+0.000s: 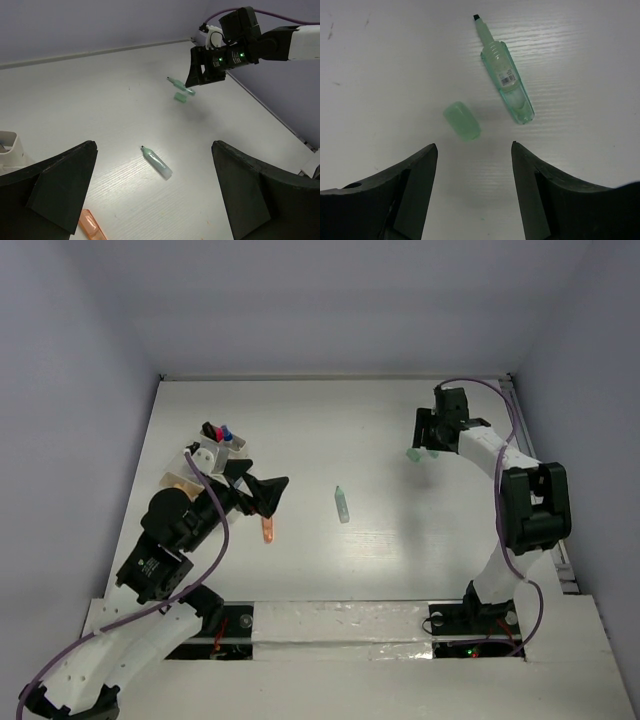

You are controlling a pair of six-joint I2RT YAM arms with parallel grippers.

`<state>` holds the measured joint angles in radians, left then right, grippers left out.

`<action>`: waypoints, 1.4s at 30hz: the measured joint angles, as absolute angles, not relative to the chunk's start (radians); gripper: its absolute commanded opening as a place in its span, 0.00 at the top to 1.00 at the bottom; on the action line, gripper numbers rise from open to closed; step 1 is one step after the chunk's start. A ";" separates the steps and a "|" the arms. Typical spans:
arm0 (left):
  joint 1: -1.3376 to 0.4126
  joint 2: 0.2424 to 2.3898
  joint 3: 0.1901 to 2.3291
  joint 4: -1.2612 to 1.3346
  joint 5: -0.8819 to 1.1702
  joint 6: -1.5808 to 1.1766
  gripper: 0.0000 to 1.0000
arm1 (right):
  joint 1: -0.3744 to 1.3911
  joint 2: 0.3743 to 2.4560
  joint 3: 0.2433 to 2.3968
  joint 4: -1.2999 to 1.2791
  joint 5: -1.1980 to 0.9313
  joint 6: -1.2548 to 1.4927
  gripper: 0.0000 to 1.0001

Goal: Sort the stationery into containers
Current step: Pick up the pen cap from the center of the board.

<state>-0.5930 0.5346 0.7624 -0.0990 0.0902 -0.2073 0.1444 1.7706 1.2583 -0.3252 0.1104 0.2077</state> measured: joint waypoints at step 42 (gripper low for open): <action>-0.500 0.671 0.762 -0.100 0.196 -0.221 0.01 | 0.329 1.945 1.435 -0.429 0.029 0.165 0.92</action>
<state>-0.5003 0.6708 0.7624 -0.1001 0.1963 -0.2214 0.3286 1.9450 1.4349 -0.4290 0.0292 0.1650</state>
